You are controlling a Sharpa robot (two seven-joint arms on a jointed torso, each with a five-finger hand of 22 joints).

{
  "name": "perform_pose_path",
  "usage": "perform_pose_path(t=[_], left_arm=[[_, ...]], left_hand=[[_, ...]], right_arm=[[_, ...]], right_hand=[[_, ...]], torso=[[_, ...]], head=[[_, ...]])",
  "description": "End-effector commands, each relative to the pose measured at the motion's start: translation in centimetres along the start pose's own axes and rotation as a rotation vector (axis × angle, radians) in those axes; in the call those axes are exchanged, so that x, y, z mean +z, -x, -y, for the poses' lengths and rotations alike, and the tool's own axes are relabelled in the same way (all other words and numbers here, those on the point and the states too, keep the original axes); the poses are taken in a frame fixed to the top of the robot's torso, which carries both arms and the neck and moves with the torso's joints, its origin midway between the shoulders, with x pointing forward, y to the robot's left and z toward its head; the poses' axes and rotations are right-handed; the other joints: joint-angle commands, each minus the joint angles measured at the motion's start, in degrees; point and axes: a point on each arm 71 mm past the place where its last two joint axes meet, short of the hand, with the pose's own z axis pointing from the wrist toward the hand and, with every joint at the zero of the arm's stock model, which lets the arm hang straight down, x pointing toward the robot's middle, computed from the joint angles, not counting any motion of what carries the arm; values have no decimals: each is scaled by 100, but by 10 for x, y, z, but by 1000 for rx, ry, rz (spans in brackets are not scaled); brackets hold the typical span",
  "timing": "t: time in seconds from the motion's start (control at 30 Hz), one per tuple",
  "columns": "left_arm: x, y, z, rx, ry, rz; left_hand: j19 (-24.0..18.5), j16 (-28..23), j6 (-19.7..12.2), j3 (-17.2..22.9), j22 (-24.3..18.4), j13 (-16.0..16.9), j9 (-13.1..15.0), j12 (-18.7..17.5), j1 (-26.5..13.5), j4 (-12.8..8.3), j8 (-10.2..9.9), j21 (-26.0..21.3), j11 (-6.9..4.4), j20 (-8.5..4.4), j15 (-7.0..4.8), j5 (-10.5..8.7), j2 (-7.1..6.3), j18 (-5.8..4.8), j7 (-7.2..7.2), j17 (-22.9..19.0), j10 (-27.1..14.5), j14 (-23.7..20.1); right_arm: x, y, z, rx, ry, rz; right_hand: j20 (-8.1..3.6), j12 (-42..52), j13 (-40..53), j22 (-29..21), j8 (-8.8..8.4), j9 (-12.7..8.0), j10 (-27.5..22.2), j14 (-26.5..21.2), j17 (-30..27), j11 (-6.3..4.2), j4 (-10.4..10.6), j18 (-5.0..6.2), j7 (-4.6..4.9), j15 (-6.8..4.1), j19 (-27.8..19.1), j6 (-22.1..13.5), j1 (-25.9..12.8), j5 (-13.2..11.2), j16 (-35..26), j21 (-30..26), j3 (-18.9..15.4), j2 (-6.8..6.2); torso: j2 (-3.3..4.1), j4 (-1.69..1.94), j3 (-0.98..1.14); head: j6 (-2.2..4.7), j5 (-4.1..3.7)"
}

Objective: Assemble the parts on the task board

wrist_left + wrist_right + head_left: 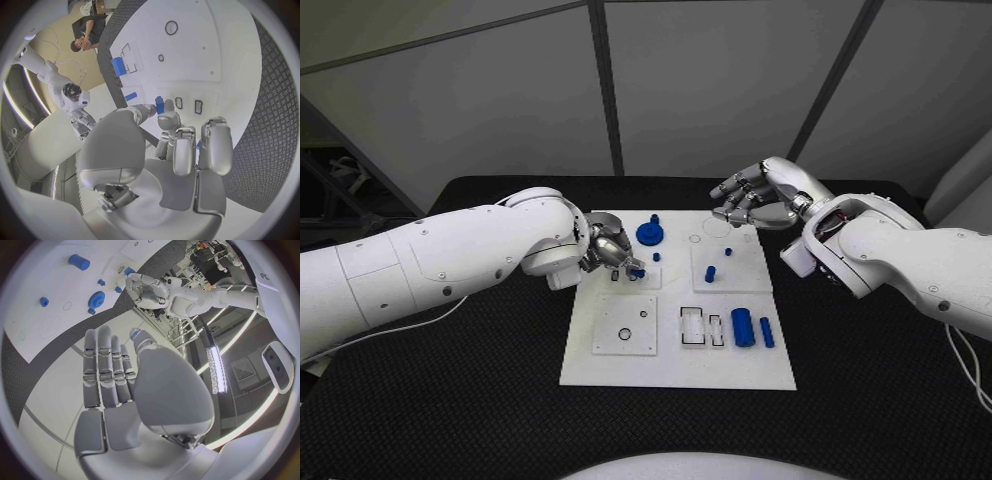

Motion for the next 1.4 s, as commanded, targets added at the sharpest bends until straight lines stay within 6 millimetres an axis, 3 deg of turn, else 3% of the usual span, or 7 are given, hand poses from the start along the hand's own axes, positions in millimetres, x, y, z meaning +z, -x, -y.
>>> perform_pose_path(t=[0.03,0.57,1.4], left_arm=[[-2,4,2,4,-10,71],[3,3,1,158,15,181],[9,-6,3,271,41,129]], left_hand=[[15,35,40,1010,10,18,16,0,-84,-1066,31,-14,-6,-8,-18,47,-6,-43,-9,1507,57,594],[57,35,86,1100,93,53,75,44,-218,-1236,76,28,-29,-26,-39,217,-37,-58,-31,1507,136,594],[76,35,101,1128,130,48,104,47,-282,-1305,100,48,-39,-35,-48,316,-42,-66,-42,1507,163,594]], right_arm=[[0,2,-1,5,6,13],[-1,3,0,4,4,18],[0,2,-1,5,8,16]], right_hand=[[-6,-32,-10,-10,-34,-5,45,45,10,-4,19,15,11,0,44,19,58,44,-28,-24,26,-13],[-5,-34,-16,-11,-35,-5,44,46,12,-2,24,15,12,1,44,18,50,55,-35,-28,24,-16],[-5,-37,-21,-13,-36,-5,42,46,14,-1,26,14,13,3,44,16,47,66,-42,-31,24,-18]], torso=[[-3,3,6],[7,-19,3],[7,-23,-7]], head=[[-7,11],[-18,61],[-61,71]])
